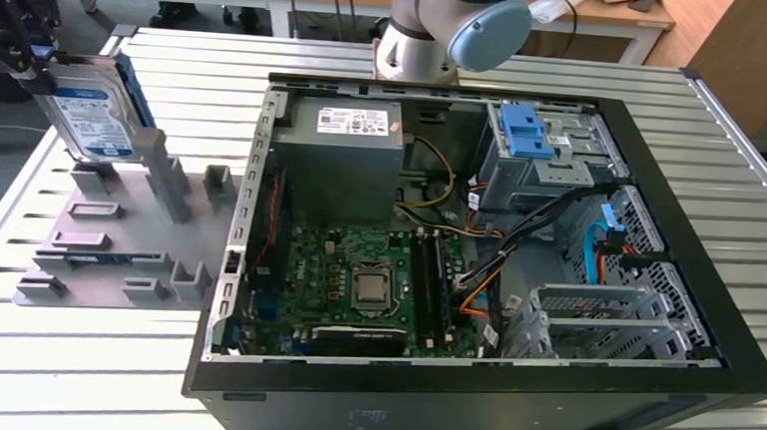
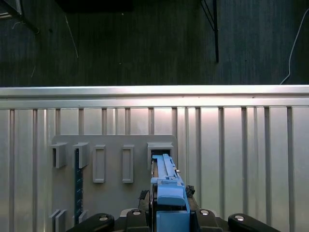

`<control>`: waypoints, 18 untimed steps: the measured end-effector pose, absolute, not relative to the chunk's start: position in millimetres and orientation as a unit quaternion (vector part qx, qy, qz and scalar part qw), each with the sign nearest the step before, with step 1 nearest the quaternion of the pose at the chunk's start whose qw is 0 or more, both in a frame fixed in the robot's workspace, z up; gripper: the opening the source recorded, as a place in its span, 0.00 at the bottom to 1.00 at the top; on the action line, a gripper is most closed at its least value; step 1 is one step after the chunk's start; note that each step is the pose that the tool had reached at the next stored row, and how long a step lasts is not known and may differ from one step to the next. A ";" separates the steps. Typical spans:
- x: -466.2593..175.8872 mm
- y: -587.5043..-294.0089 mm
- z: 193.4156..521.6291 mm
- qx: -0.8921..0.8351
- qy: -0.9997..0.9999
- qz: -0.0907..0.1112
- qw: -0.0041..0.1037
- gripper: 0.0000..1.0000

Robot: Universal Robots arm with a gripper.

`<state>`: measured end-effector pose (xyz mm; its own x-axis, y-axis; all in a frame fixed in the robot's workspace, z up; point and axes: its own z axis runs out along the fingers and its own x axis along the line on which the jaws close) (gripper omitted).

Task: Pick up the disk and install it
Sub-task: 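Pick up the disk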

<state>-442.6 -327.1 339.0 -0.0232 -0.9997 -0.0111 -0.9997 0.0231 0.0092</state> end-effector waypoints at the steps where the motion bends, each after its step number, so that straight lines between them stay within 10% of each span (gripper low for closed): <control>1: -442.6 -327.1 339.7 -0.699 0.715 0.007 0.001 0.36; 18: -442.6 -327.2 345.0 -0.699 0.715 0.007 0.001 0.36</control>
<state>-442.6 -327.2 345.0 -0.0231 -0.9997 -0.0104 -0.9997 0.0230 0.0092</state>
